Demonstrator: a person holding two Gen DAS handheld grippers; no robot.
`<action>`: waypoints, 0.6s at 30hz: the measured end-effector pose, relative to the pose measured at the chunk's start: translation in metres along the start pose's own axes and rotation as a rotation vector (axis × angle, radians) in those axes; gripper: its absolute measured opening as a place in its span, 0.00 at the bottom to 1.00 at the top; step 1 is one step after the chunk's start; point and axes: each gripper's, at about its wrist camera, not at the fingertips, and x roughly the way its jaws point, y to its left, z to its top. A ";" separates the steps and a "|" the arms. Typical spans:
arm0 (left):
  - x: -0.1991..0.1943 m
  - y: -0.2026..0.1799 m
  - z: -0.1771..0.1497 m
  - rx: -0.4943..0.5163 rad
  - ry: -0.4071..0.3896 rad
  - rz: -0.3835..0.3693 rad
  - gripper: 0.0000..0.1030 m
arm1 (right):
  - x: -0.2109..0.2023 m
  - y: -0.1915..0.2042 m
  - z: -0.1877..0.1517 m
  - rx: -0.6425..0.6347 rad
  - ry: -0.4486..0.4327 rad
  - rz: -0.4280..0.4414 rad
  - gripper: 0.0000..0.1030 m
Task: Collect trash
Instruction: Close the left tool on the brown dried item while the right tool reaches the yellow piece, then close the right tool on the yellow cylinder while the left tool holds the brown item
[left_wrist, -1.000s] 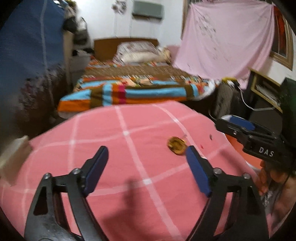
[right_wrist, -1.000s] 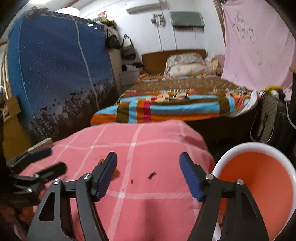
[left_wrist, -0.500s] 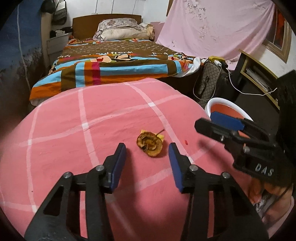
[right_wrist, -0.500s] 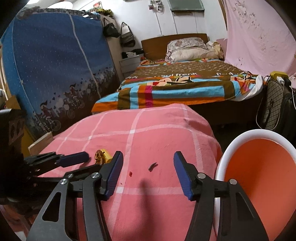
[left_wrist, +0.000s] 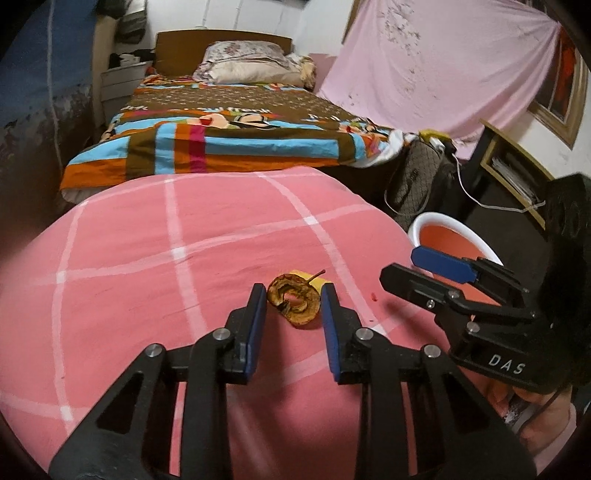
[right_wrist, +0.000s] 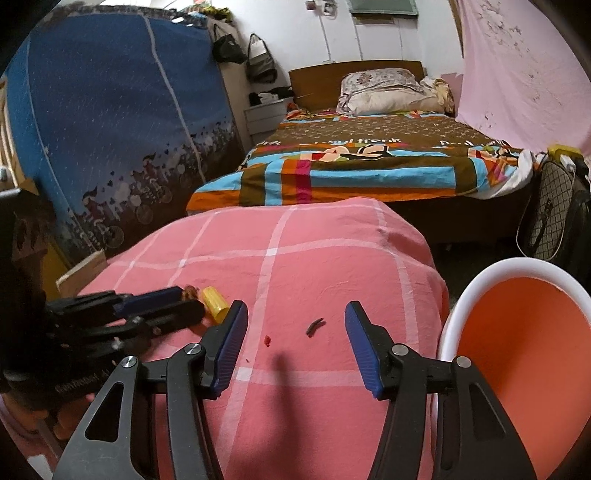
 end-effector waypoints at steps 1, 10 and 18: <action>-0.003 0.004 -0.001 -0.011 -0.006 0.008 0.13 | 0.001 0.002 0.000 -0.012 0.003 -0.001 0.52; -0.022 0.043 -0.016 -0.104 -0.009 0.098 0.13 | 0.016 0.027 0.000 -0.116 0.057 0.058 0.33; -0.031 0.057 -0.025 -0.163 -0.009 0.122 0.13 | 0.037 0.052 0.002 -0.176 0.107 0.121 0.21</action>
